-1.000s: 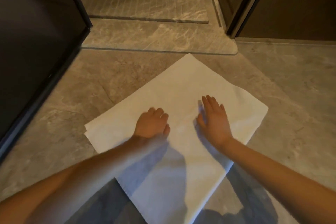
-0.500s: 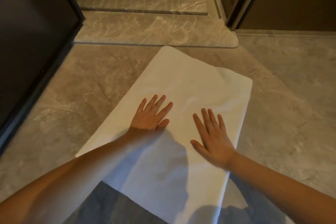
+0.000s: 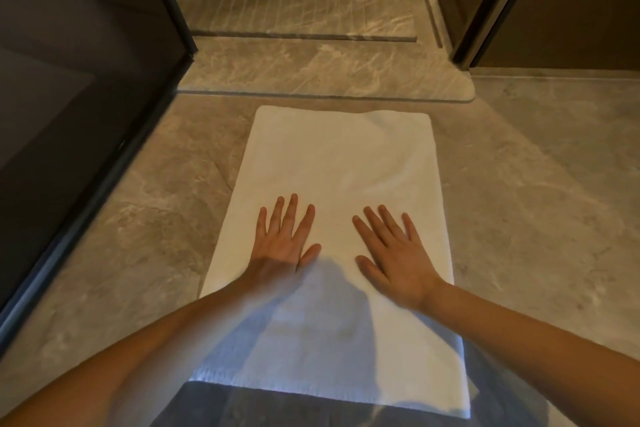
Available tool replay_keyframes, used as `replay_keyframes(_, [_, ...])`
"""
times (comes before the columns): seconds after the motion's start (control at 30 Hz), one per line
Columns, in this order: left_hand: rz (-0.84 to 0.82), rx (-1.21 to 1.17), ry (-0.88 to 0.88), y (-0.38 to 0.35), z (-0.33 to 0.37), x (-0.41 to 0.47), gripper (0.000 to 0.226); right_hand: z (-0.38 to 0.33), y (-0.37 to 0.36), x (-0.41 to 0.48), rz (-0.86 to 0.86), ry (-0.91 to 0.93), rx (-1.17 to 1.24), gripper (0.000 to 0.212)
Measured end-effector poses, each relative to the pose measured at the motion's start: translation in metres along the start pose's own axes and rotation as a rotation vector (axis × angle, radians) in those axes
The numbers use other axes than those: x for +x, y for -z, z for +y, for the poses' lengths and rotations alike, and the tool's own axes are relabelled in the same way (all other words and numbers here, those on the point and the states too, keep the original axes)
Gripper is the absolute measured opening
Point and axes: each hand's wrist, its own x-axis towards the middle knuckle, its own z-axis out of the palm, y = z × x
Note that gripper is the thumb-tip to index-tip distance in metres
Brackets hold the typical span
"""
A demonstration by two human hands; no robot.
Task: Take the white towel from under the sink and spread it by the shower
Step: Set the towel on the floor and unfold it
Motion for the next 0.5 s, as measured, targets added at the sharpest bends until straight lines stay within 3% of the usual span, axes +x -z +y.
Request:
replay_keyframes(0.33, [-0.056, 0.033, 0.058, 0.008, -0.011, 0.029, 0.068, 0.007, 0.002, 0.032, 0.02, -0.013, 0.018, 0.06])
replay_keyframes(0.5, [-0.034, -0.035, -0.027, 0.016, -0.027, 0.022, 0.062, 0.008, 0.001, 0.032, 0.028, -0.015, 0.006, 0.06])
